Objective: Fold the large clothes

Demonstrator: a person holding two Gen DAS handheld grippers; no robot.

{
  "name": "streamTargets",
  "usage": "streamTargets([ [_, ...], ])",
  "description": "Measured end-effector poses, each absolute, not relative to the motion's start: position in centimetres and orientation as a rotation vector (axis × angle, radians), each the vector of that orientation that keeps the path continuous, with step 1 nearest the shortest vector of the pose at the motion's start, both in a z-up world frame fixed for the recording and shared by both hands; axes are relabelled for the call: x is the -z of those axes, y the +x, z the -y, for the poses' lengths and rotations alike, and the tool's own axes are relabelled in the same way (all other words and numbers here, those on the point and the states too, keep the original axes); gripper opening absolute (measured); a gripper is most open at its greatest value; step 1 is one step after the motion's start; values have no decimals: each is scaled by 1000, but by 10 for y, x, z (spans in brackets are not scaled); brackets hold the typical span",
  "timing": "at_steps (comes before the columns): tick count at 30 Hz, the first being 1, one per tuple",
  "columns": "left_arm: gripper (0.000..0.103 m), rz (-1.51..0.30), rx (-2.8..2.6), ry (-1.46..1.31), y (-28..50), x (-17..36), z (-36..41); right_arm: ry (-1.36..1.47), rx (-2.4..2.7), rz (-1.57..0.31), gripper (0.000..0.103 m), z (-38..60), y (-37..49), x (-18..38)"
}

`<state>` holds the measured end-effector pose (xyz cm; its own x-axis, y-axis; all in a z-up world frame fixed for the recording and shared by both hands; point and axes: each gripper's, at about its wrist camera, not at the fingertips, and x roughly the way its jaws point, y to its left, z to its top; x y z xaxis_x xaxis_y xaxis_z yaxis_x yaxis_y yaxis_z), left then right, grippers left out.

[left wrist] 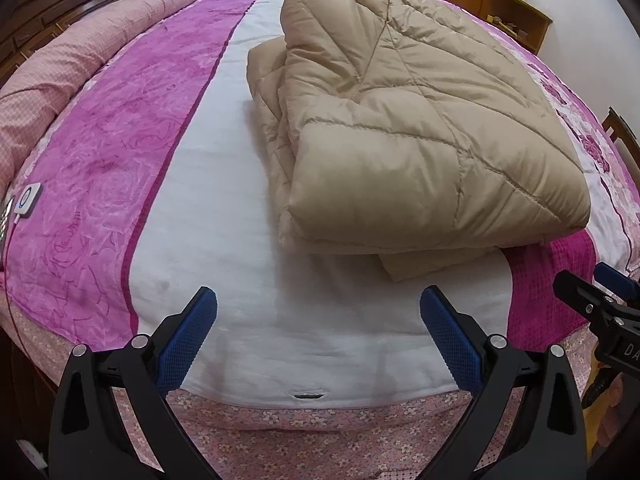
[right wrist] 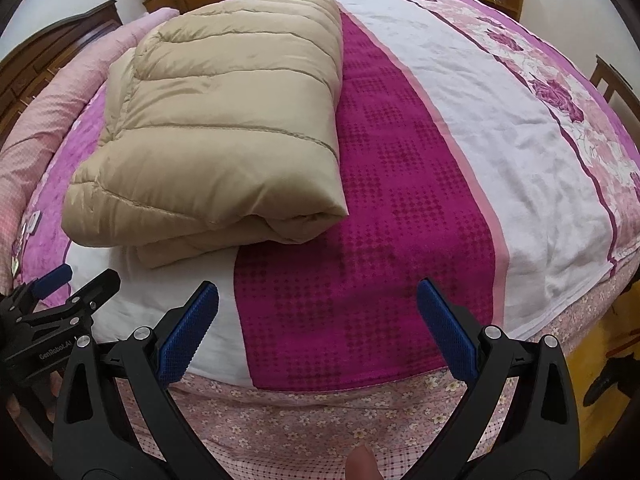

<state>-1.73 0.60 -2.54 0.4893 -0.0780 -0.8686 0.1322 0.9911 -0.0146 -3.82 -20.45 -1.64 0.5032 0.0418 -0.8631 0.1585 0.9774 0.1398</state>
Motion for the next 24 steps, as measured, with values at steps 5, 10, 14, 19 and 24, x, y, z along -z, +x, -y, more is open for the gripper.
streamTargets([
  [5,97,-1052,132,62,-18,24,-4,214,71,-1031,99,204,-40,13],
  [10,97,-1056,140,70,-20,24,0,220,74,-1025,99,205,-42,11],
  [14,97,-1065,140,67,-22,26,-1,226,74,-1024,99,206,-45,11],
  [19,96,-1068,138,59,-24,24,-4,229,67,-1020,99,204,-46,10],
  [24,96,-1059,114,3,-24,20,-18,230,57,-1013,99,204,-48,7],
])
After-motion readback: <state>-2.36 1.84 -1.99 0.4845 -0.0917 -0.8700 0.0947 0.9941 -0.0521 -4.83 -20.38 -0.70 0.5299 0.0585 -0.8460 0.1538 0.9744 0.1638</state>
